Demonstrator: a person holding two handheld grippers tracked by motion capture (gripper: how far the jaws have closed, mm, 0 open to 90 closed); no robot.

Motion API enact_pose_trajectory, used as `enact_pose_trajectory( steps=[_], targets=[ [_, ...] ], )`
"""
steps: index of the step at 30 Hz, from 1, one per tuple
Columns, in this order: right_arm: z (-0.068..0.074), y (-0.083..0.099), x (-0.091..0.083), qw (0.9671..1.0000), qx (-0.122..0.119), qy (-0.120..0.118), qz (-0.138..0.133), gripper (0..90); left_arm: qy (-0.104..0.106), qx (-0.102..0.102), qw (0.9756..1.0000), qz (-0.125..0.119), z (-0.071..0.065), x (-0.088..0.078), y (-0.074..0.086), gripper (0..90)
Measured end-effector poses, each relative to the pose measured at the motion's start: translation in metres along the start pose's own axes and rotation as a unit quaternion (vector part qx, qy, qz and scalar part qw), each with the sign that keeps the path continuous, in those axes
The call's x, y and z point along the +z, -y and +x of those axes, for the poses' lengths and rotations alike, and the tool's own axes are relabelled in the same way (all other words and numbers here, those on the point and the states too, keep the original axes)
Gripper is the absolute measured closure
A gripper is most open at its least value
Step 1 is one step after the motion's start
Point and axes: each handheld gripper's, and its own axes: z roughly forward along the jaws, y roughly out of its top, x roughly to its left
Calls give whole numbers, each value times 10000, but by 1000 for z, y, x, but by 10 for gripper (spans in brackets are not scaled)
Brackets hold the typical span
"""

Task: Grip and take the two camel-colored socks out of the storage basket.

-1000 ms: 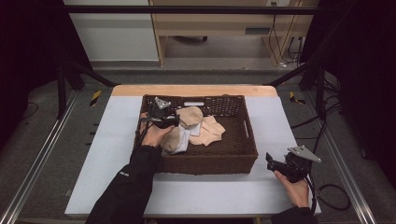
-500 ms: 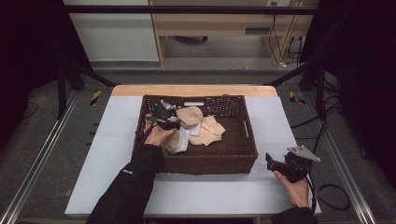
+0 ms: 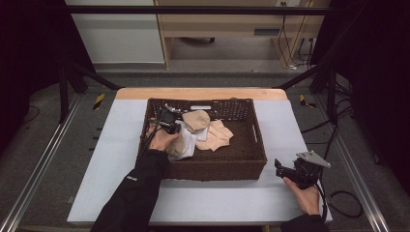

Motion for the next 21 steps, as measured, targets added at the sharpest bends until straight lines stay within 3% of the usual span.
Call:
enact_pose_trajectory(
  steps=[5, 8, 10, 12, 13, 19, 20, 21],
  targets=[
    [0, 0, 0, 10000, -4, 0, 14, 38, 89, -101, 9994, -326, 2, -15, -2, 855],
    [0, 0, 0, 10000, -12, -2, -4, 38, 180, -132, 9974, -686, 4, -28, -5, 856],
    [-1, 0, 0, 10000, -12, 3, 4, 38, 245, -187, 9947, -984, 6, -39, -7, 856],
    [0, 0, -1, 10000, -7, 4, -5, 38, 261, -177, 9938, -1066, 7, -43, -7, 856],
    [0, 0, -1, 10000, 4, 2, -11, 38, 362, -242, 9901, -1337, 8, -54, -8, 856],
    [-1, 0, -2, 10000, 42, -1, -40, 38, 645, -300, 9802, -1847, 7, -79, -10, 857],
    [-1, 0, -1, 10000, 39, 2, -34, 38, 645, -300, 9802, -1847, 7, -79, -10, 857],
    [-1, 0, -1, 10000, 41, -1, -30, 38, 701, -325, 9770, -1988, 6, -87, -11, 857]
  ],
)
